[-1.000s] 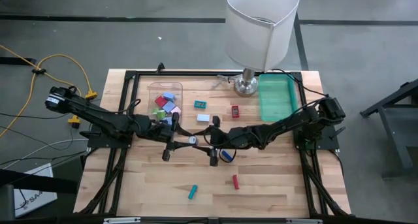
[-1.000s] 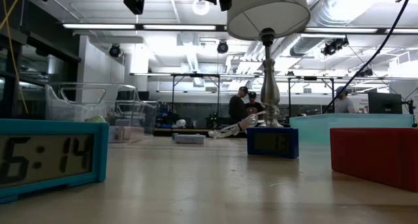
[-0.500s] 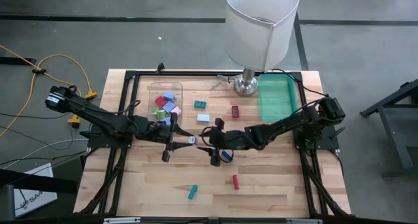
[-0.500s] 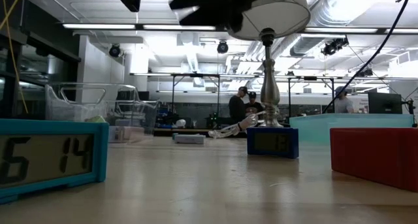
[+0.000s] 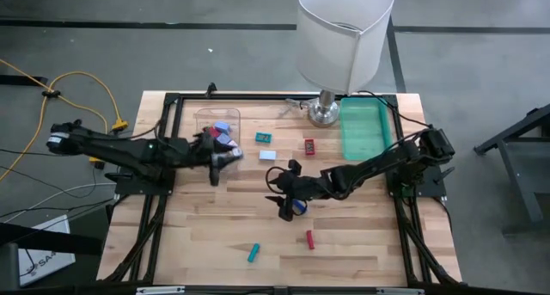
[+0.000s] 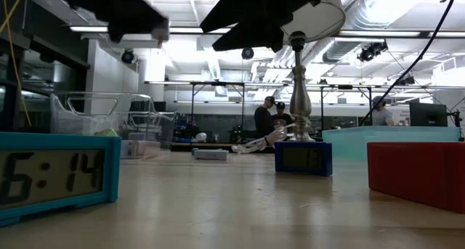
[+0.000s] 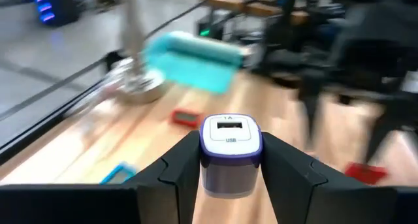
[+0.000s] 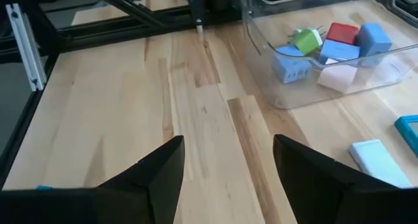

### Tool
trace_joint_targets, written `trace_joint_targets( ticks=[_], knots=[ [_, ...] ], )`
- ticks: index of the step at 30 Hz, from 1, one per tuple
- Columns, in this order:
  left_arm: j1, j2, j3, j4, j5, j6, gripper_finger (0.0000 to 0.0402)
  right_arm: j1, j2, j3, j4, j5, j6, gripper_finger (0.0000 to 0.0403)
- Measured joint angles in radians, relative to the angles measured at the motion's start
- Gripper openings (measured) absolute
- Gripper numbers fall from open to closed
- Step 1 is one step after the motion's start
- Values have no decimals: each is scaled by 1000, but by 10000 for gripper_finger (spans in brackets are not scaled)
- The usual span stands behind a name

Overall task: Pick & Place Office items
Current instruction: Put the purple charger adapter into the transparent bin

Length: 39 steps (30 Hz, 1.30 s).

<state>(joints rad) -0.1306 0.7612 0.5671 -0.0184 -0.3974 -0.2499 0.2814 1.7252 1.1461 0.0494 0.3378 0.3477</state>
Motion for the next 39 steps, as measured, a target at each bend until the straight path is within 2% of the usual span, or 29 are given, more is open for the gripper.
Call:
trace_joint_targets(
  ticks=[6, 13, 17, 28, 33, 39],
  knots=[
    [111, -58, 0, -230, -43, -164, 138, 23, 0, 0, 7, 0, 0, 221],
    [208, -18, 0, -400, 4, -260, 138, 43, 0, 0, 8, 3, 0, 221],
    [252, 41, 0, -412, 102, -282, 138, 46, 0, 0, 9, 3, -1, 221],
    [341, 255, 0, -415, 269, -271, 138, 46, 0, 0, 15, 3, -3, 221],
    [372, 309, 0, -405, 283, -270, 138, 46, 0, 0, 15, 3, -3, 221],
    [383, 344, 0, -323, 365, -232, 138, 46, 0, -1, 15, 3, -3, 221]
  ],
)
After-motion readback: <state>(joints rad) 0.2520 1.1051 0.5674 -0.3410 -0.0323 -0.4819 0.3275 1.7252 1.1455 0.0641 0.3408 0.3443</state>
